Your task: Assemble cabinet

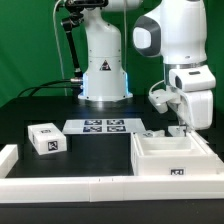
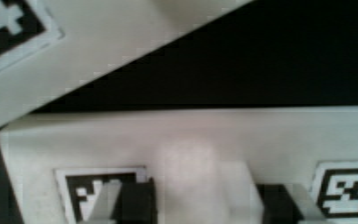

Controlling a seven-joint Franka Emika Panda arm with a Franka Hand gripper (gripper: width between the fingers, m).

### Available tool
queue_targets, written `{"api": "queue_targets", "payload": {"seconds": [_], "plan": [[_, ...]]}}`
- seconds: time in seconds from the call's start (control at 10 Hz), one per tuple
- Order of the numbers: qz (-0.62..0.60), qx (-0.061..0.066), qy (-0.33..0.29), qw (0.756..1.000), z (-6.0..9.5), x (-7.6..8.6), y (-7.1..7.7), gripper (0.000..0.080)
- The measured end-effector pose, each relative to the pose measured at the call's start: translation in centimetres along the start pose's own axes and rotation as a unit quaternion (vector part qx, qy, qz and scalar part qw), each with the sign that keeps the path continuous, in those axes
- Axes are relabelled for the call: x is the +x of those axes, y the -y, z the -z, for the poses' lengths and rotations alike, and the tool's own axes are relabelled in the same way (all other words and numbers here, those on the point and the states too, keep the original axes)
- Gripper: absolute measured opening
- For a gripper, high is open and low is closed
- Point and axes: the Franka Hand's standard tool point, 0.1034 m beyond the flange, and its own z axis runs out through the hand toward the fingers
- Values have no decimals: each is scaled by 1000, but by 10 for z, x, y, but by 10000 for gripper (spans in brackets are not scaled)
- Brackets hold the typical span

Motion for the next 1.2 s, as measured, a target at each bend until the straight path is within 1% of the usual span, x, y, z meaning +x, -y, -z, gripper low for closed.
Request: {"api": "queue_targets", "payload": {"seconds": [0.1, 0.2, 0.5, 0.6, 0.7, 0.8, 0.9, 1.0, 1.1, 1.2], "plan": [[-1, 0, 0, 1000, 0, -1, 0, 154], [-1, 0, 0, 1000, 0, -1, 0, 68], [-1, 0, 0, 1000, 0, -1, 0, 68], [-8, 3, 3, 1000, 2, -2, 0, 68], [-21, 4, 13, 1000, 13, -6, -2, 68], [-26, -1, 19, 999, 26, -8, -6, 68], [-25, -4, 24, 999, 35, -10, -9, 68], [-24, -6, 30, 999, 44, -18, -13, 68], [-20, -8, 32, 999, 49, -27, -17, 69], [-27, -9, 32, 999, 50, -34, -19, 70]]}}
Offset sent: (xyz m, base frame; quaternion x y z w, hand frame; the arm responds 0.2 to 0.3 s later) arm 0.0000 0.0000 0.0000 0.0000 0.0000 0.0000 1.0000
